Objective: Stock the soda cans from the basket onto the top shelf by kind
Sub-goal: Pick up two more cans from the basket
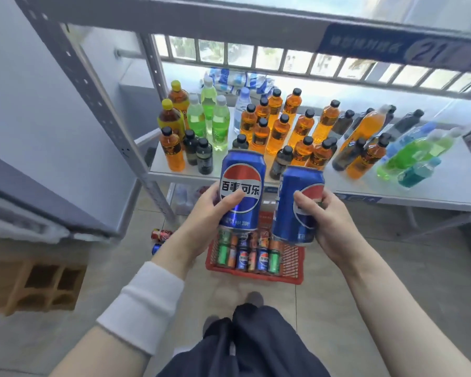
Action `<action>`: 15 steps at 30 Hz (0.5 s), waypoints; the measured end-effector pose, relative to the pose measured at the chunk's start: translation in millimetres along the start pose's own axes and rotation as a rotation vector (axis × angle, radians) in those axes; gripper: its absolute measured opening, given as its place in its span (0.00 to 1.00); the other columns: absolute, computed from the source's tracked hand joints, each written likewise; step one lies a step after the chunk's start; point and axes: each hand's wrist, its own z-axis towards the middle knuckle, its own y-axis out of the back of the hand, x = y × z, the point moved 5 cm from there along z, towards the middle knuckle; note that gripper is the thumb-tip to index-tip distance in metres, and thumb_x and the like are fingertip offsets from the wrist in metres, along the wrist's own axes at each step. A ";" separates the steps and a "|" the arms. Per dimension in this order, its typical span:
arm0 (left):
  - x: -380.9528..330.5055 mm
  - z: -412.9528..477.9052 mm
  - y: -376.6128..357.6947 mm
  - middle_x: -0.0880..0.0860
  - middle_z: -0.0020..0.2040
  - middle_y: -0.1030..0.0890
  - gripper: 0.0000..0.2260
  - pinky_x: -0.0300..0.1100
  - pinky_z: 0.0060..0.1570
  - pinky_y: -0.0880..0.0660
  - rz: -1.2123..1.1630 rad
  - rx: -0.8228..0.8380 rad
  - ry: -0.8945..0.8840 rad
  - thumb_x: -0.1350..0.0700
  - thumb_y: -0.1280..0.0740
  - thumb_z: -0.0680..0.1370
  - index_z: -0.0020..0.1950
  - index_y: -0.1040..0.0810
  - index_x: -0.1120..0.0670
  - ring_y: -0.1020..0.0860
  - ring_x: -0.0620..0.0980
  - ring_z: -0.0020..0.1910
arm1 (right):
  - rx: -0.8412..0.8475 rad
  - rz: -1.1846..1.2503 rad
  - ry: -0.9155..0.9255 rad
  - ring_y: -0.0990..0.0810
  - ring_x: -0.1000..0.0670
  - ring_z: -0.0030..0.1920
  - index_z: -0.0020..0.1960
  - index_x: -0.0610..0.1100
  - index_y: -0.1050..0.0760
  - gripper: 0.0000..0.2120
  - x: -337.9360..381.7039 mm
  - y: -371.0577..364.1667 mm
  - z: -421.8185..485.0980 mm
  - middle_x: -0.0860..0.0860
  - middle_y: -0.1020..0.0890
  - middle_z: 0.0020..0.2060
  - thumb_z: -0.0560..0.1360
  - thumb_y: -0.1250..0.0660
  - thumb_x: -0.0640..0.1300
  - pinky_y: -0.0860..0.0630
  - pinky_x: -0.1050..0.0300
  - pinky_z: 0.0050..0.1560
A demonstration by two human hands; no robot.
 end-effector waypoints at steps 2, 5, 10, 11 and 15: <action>-32.6 6.6 -0.7 0.49 0.46 0.16 0.19 0.39 0.43 0.22 0.021 -0.009 -0.076 0.48 0.29 0.67 0.56 0.26 0.52 0.18 0.48 0.47 | -0.021 -0.102 0.071 0.17 0.48 0.49 0.60 0.44 0.29 0.33 31.7 -4.8 2.0 0.49 0.17 0.48 0.59 0.26 0.53 0.22 0.62 0.39; -87.6 19.1 -5.7 0.47 0.46 0.16 0.18 0.36 0.42 0.24 0.109 -0.038 -0.218 0.50 0.27 0.68 0.55 0.26 0.49 0.18 0.44 0.46 | -0.068 -0.182 0.184 0.19 0.49 0.49 0.62 0.44 0.30 0.37 83.5 -6.4 11.2 0.49 0.19 0.49 0.56 0.26 0.54 0.24 0.62 0.42; -169.9 51.0 -15.7 0.46 0.44 0.16 0.21 0.31 0.42 0.25 0.225 -0.067 -0.427 0.57 0.24 0.65 0.54 0.27 0.49 0.19 0.40 0.44 | -0.037 -0.192 0.366 0.21 0.61 0.34 0.56 0.42 0.29 0.31 168.9 -1.8 41.4 0.50 0.21 0.40 0.58 0.22 0.49 0.32 0.73 0.25; -184.4 59.2 -16.3 0.46 0.42 0.16 0.21 0.31 0.41 0.25 0.235 -0.085 -0.450 0.58 0.25 0.65 0.54 0.28 0.50 0.19 0.40 0.43 | -0.028 -0.194 0.382 0.23 0.63 0.29 0.56 0.42 0.29 0.28 183.9 -0.6 48.7 0.50 0.22 0.39 0.61 0.22 0.47 0.34 0.74 0.21; -235.1 97.5 -17.5 0.46 0.42 0.17 0.19 0.33 0.43 0.23 0.337 -0.132 -0.532 0.61 0.25 0.67 0.53 0.28 0.52 0.19 0.39 0.42 | 0.008 -0.216 0.461 0.22 0.64 0.32 0.61 0.41 0.30 0.26 236.2 -1.3 84.1 0.52 0.22 0.39 0.66 0.26 0.39 0.30 0.74 0.27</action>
